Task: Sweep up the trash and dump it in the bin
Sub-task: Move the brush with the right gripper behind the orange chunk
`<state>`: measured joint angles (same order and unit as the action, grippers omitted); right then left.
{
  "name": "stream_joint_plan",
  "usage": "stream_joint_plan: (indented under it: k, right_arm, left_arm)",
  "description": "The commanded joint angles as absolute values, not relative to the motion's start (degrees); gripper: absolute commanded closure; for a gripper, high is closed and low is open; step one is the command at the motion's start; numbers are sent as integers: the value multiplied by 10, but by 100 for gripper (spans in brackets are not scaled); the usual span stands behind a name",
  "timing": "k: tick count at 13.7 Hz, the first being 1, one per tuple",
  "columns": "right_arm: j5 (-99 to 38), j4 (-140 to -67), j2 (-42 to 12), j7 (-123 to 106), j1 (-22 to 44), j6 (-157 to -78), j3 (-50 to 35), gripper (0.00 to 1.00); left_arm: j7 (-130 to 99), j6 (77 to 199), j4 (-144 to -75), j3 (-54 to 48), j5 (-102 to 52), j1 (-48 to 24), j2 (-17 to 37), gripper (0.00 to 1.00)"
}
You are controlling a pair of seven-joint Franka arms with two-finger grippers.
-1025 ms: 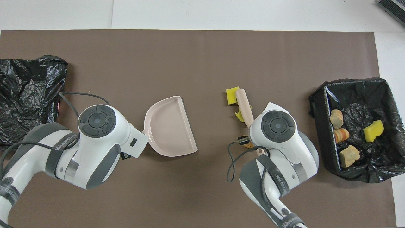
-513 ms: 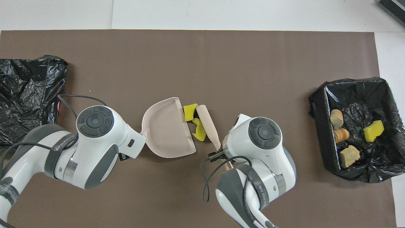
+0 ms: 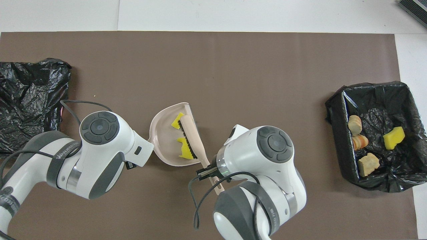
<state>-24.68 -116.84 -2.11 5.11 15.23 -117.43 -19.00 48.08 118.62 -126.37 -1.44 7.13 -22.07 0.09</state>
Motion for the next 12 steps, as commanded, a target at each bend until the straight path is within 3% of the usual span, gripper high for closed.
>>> stream_joint_plan:
  k: [1, 5, 10, 12]
  right_arm:
    - [-201, -1189, 34, 52, 105, -1127, -191, 100]
    - [-77, -1224, 91, 225, 79, -1071, -191, 100]
    - [-84, -1363, 189, 294, 19, -1068, -192, 100]
    - [-96, -1405, 202, 298, 20, -1093, -193, 100]
  left_arm:
    - [476, 1198, -1284, -16, 63, -217, -16, 100]
    - [476, 1200, -1284, -16, 55, -217, -16, 100]
    - [476, 1210, -1284, -16, 51, -217, -15, 100]
    - [476, 1210, -1284, -15, 51, -217, -15, 100]
